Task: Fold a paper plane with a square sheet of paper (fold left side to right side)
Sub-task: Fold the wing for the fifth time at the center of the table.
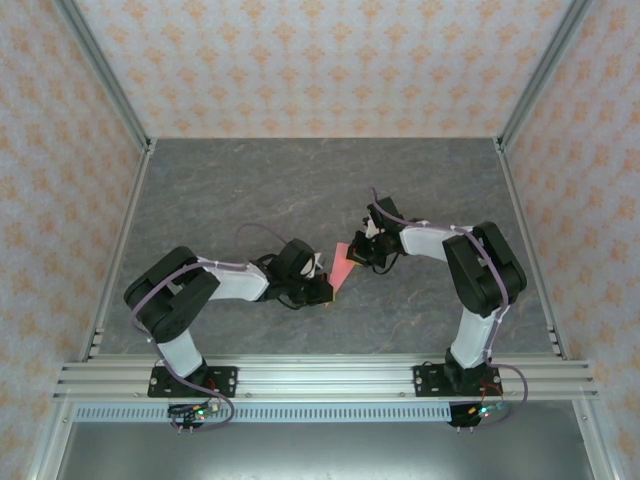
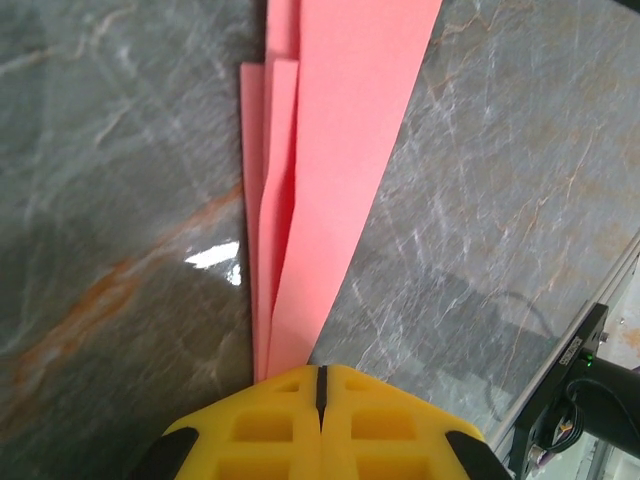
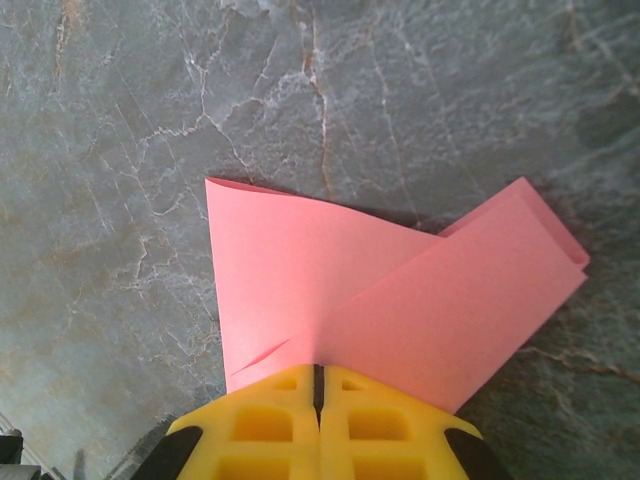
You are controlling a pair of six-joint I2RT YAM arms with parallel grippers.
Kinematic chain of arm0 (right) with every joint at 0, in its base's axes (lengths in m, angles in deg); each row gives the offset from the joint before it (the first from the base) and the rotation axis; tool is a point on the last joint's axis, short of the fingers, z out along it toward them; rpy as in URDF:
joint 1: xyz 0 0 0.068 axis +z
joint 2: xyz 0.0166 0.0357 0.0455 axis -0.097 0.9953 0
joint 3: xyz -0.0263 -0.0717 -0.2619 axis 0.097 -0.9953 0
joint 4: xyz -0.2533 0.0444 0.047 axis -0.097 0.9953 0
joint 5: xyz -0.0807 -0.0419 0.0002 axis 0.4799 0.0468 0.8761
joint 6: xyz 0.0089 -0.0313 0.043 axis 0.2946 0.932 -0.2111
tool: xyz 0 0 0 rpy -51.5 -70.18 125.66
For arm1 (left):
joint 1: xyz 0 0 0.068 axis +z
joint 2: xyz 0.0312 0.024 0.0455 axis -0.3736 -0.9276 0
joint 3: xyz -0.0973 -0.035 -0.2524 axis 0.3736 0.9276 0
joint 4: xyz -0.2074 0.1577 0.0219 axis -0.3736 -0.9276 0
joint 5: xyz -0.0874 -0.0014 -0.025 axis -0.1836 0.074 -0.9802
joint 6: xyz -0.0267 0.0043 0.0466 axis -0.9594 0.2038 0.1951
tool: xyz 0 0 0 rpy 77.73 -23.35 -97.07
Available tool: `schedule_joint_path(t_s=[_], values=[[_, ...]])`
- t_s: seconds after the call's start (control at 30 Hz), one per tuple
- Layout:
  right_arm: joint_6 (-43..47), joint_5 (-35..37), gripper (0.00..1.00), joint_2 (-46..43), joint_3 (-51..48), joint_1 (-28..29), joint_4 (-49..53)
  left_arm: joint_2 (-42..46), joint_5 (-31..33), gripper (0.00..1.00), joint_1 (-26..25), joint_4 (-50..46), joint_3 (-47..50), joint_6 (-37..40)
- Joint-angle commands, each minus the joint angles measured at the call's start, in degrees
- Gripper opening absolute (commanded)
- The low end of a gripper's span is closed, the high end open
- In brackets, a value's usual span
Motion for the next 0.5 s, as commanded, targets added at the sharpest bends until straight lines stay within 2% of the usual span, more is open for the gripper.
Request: schedule_joint_path(t_s=[0.0, 0.27, 0.47], values=[[1.04, 8.25, 0.02, 3.21, -0.67, -0.31, 6.68, 1.27, -0.46, 0.01, 0.08, -6.14, 2.95, 0.79], [1.35, 8.01, 0.02, 3.56, -0.36, -0.34, 7.17, 4.52, 0.04, 0.0, 0.38, -8.98, 3.85, 1.61], [1.33, 7.57, 0.02, 3.56, -0.48, -0.34, 6.86, 10.0, -1.37, 0.0, 4.1, -11.62, 2.33, 2.63]])
